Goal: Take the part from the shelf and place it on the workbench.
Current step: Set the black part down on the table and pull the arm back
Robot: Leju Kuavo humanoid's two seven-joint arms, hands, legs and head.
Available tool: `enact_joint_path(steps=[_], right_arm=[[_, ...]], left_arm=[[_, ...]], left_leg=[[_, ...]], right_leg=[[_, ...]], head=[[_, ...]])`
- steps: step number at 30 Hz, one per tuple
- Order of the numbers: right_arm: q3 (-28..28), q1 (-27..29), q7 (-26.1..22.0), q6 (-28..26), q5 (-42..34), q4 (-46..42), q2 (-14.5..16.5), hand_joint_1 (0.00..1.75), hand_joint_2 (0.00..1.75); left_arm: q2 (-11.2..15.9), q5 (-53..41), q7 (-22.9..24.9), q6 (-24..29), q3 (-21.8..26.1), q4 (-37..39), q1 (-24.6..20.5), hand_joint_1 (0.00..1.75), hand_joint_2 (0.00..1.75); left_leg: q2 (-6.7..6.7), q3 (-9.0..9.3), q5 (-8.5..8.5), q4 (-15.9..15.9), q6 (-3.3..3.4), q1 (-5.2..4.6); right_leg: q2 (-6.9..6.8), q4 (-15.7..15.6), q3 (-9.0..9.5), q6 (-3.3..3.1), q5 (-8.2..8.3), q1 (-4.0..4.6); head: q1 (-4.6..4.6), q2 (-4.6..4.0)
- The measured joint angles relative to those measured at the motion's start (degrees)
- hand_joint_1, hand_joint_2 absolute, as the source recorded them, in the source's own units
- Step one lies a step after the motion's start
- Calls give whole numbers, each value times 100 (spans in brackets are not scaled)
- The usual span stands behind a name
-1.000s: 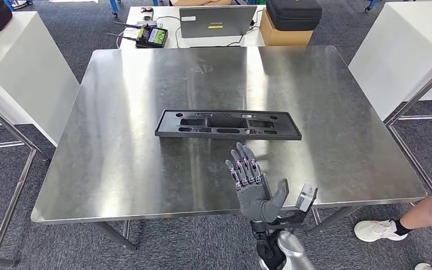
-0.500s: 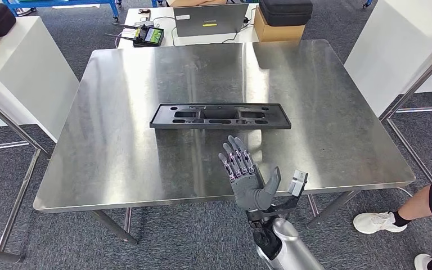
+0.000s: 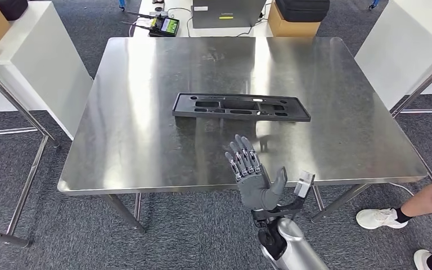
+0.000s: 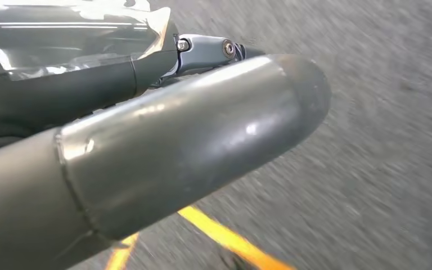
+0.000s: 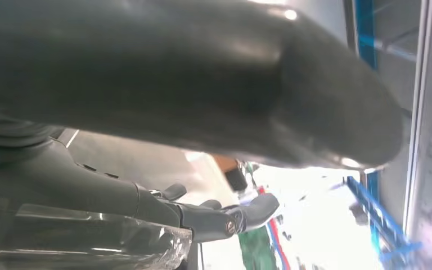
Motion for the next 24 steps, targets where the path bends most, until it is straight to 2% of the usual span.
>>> enact_joint_path(steps=[1, 2, 3, 4, 5, 6, 7, 8, 9, 11, 12, 13, 15, 16, 17, 18, 19, 20, 21, 22, 23, 24], right_arm=[[-83, 140, 15, -60, 62, -129, -25, 0, 0], [-185, 318, 26, -112, 149, -283, -47, 0, 0], [-299, 508, 31, -158, 253, -450, -56, 0, 0], [-419, 698, 36, -202, 354, -626, -57, 0, 0], [-553, 880, 43, -245, 463, -828, -54, 0, 0], [-684, 1055, 53, -289, 557, -1046, -41, 0, 0], [-810, 1236, 64, -329, 633, -1265, -25, 0, 0], [-941, 1424, 83, -371, 699, -1497, -4, 0, 0], [-1065, 1618, 109, -408, 743, -1707, 19, 0, 0], [-1294, 1928, 159, -451, 791, -2045, 70, 0, 0], [-1383, 2029, 177, -457, 801, -2170, 97, 0, 0], [-1453, 2103, 186, -460, 806, -2272, 121, 0, 0], [-1547, 2214, 196, -465, 815, -2428, 160, 0, 0], [-1583, 2259, 201, -467, 817, -2481, 172, 0, 0], [-1617, 2296, 207, -471, 820, -2524, 184, 0, 0], [-1648, 2326, 217, -480, 821, -2557, 195, 0, 0], [-1682, 2357, 235, -495, 830, -2592, 208, 0, 0], [-1723, 2393, 269, -516, 853, -2634, 228, 0, 0], [-1770, 2431, 326, -547, 891, -2684, 254, 0, 0], [-1824, 2463, 415, -598, 945, -2733, 286, 0, 0], [-1889, 2485, 552, -666, 1001, -2773, 325, 0, 0], [-1953, 2496, 702, -740, 1045, -2794, 363, 0, 0]], left_arm=[[24, 102, -194, -198, 27, -1, 3, 0, 0], [52, 182, -372, -401, 56, -2, 7, 0, 0], [77, 215, -496, -568, 78, -2, 16, 0, 0], [102, 225, -591, -706, 88, -2, 28, 0, 0], [126, 223, -668, -837, 91, -3, 40, 0, 0], [151, 216, -726, -960, 91, -4, 52, 0, 0], [178, 197, -763, -1071, 91, -6, 63, 0, 0], [204, 166, -788, -1174, 91, -9, 72, 0, 0], [231, 133, -801, -1258, 89, -12, 82, 0, 0], [282, 71, -804, -1356, 83, -23, 99, 0, 0], [302, 55, -804, -1380, 78, -29, 104, 0, 0], [320, 43, -804, -1395, 74, -35, 107, 0, 0], [337, 33, -804, -1414, 67, -39, 106, 0, 0], [340, 32, -805, -1422, 65, -39, 106, 0, 0], [342, 31, -809, -1431, 63, -40, 106, 0, 0], [345, 31, -818, -1440, 61, -40, 105, 0, 0], [348, 31, -836, -1457, 58, -42, 105, 0, 0], [351, 31, -865, -1482, 51, -43, 105, 0, 0], [354, 31, -897, -1514, 42, -44, 103, 0, 0], [354, 31, -926, -1543, 33, -46, 102, 0, 0], [353, 31, -951, -1566, 25, -47, 101, 0, 0], [351, 31, -965, -1579, 21, -48, 99, 0, 0]], left_leg=[[-2, -44, 33, 0, 35, -18], [-7, -87, 65, 1, 57, -36], [-13, -125, 97, 2, 66, -51], [-19, -160, 130, 3, 64, -65], [-19, -189, 160, 5, 55, -74], [-16, -216, 189, 10, 37, -91], [-9, -233, 221, 12, 13, -104], [-3, -244, 254, 12, -12, -115], [1, -254, 288, 12, -40, -125], [0, -281, 279, 40, -99, -116], [1, -316, 156, 132, -132, -105], [0, -379, -64, 330, -166, -89], [0, -555, -613, 998, -229, -50], [-1, -626, -791, 1340, -257, -30], [1, -635, -835, 1556, -286, -6], [3, -560, -763, 1594, -314, 24], [5, -388, -620, 1441, -343, 61], [6, -127, -468, 1107, -374, 100], [0, 138, -386, 731, -401, 119], [-13, 339, -353, 412, -408, 125], [-25, 450, -363, 194, -406, 118], [-36, 462, -388, 117, -388, 93]], right_leg=[[8, 310, -88, -10, -118, 6], [16, 486, -104, 5, -153, 15], [22, 443, -13, 38, -91, 26], [25, 199, 180, 71, 26, 38], [24, -180, 442, 86, 143, 48], [23, -614, 731, 80, 218, 71], [22, -955, 941, 64, 253, 98], [21, -1168, 1051, 42, 258, 121], [21, -1259, 1080, 25, 259, 149], [13, -1271, 1014, -32, 318, 92], [8, -1277, 986, -80, 359, 56], [3, -1285, 956, -134, 407, 16], [-2, -1278, 881, -202, 492, 20], [-5, -1272, 844, -208, 531, 26], [-7, -1262, 798, -196, 567, 28], [-9, -1246, 748, -178, 597, 24], [-10, -1221, 700, -156, 621, 14], [-10, -1183, 654, -133, 637, 7], [-11, -1138, 604, -112, 648, 8], [-12, -1097, 558, -85, 663, 16], [-13, -1065, 521, -49, 686, 31], [-12, -1052, 484, -2, 718, 46]], head=[[5, 0], [9, 0], [13, 0], [16, 0], [16, 0], [18, 0], [15, 0], [12, 0], [9, 0], [1, 0], [-9, 0], [-23, 0], [-49, 0], [-53, 0], [-54, 0], [-54, 0], [-53, 0], [-55, 0], [-57, 0], [-57, 0], [-55, 0], [-52, 0]])
